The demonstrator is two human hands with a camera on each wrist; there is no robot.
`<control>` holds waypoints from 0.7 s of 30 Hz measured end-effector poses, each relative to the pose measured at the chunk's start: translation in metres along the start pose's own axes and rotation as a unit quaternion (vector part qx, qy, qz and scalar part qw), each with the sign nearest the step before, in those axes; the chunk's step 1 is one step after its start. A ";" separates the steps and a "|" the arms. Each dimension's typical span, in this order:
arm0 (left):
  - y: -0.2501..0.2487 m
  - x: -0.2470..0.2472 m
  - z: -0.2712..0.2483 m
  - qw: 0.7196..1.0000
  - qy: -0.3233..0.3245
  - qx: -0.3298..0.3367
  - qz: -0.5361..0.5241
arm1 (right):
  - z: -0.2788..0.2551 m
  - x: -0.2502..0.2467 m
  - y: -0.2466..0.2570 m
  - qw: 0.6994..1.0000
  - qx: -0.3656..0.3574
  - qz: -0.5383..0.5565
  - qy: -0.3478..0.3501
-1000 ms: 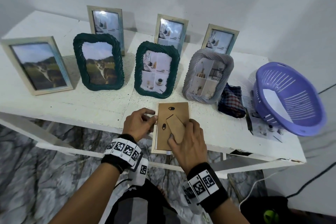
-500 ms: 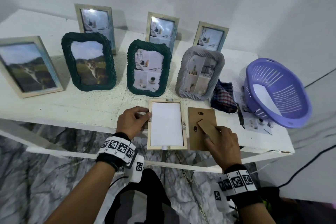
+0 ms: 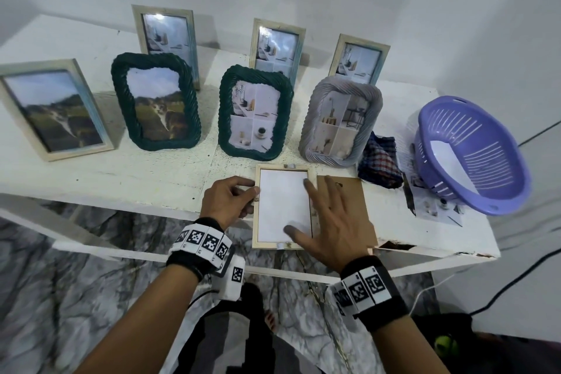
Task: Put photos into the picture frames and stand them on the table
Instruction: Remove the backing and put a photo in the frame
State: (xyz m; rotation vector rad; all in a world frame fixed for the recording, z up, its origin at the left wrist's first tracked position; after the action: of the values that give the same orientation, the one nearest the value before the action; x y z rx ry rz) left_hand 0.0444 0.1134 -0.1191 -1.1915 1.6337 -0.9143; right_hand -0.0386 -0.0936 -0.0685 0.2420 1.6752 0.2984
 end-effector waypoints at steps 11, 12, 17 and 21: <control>0.002 0.001 0.003 1.000 0.022 -0.004 0.007 | 0.034 0.038 0.016 0.988 0.012 -0.082 0.131; 0.002 0.002 0.003 1.000 0.025 -0.003 0.008 | 0.036 0.038 0.016 0.987 0.015 -0.084 0.138; -0.001 0.001 0.001 0.999 0.029 -0.001 0.012 | 0.043 0.036 0.020 0.981 0.026 -0.086 0.170; -0.001 0.001 0.001 0.999 0.030 0.005 0.023 | 0.043 0.034 0.023 0.982 0.040 -0.063 0.176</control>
State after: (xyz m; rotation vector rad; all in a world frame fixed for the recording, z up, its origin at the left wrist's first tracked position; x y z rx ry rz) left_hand 0.0457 0.1123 -0.1185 -1.1243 1.6954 -0.9359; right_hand -0.0008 -0.0583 -0.0969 0.1481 2.0455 0.1859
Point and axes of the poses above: each hand's wrist, its own z-axis towards the middle knuckle, its own x-axis out of the palm, y = z × x, the point moved 6 cm from there along z, towards the middle knuckle, and after that the axes turned 4 degrees about y, right-handed, at the moved point
